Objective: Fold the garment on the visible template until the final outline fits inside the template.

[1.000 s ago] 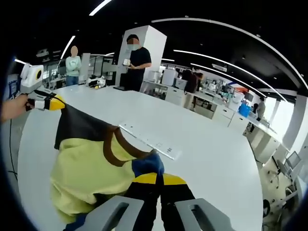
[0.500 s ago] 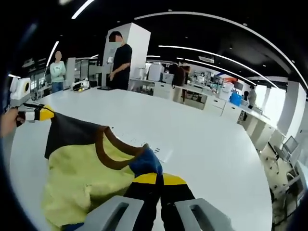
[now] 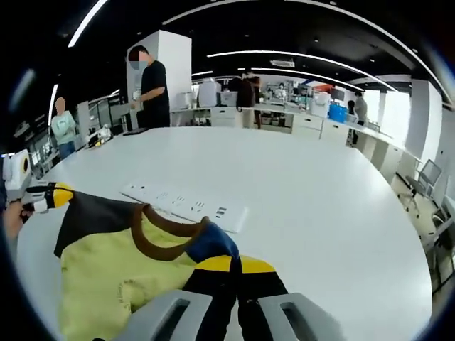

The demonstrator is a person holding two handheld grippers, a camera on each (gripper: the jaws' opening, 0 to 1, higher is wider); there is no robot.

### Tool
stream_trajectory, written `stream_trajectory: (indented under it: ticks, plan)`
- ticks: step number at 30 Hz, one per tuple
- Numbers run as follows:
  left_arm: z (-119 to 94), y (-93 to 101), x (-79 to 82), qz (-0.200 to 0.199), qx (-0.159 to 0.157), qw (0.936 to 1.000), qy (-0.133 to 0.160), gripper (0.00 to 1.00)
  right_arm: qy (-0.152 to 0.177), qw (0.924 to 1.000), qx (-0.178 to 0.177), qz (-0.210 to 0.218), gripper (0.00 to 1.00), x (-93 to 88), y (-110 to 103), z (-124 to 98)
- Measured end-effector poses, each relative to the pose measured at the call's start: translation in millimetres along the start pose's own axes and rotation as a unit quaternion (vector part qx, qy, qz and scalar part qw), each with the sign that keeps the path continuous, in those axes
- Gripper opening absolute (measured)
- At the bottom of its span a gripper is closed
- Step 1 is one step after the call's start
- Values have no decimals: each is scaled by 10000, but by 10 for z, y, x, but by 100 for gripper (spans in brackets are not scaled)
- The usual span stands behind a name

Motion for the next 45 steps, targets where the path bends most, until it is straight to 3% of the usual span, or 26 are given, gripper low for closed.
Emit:
stream_trajectory:
  ticks: [1,2,3,5,13,20,23,29,34,39,45]
  plan:
    - [14,-28,-13,38,85,10000,-8,0,-32,9999,-146,13,0,-14,39,13]
    - [54,-65,-27,445,131,9989,-27,0,-11,9999,-162,21,0,-14,38,41]
    - [70,-71,-77,529,152,9984,-158,0,9,9999,-127,22,0,-21,22,94]
    - [105,-64,-105,370,106,9991,-165,0,-96,9998,-161,-21,0,-74,20,154]
    - [240,-106,-308,579,89,9967,-566,0,-323,9992,-173,-137,0,-170,35,286]
    - [262,-136,-336,598,121,9959,-673,0,-396,9991,-36,-158,0,-193,9,294]
    - [210,-167,-298,548,252,9959,-675,15,-379,9993,18,-59,12,-172,3,254]
    - [77,-190,-216,292,240,9981,-491,34,-253,9992,297,36,38,-76,-83,77]
    - [-93,-160,-182,222,117,9990,-369,50,-310,9970,702,-54,51,-96,-206,-128]
    - [-248,-93,-181,163,-83,9995,-269,58,-404,9915,1215,212,58,-160,-381,-400]
    - [-477,26,-206,129,-316,9993,-169,62,-407,9845,1699,143,61,-304,-585,-811]
Point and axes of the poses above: the point that each gripper's makers call its tool centre point, and the gripper's own axes: z roughly forward along the fingers, y roughly to its right, x roughly out of its top, the point moved 1 cm from there along -z, roughly backward along the fingers, and after that the axes turned 4 degrees about z, right-handed, at the moved point
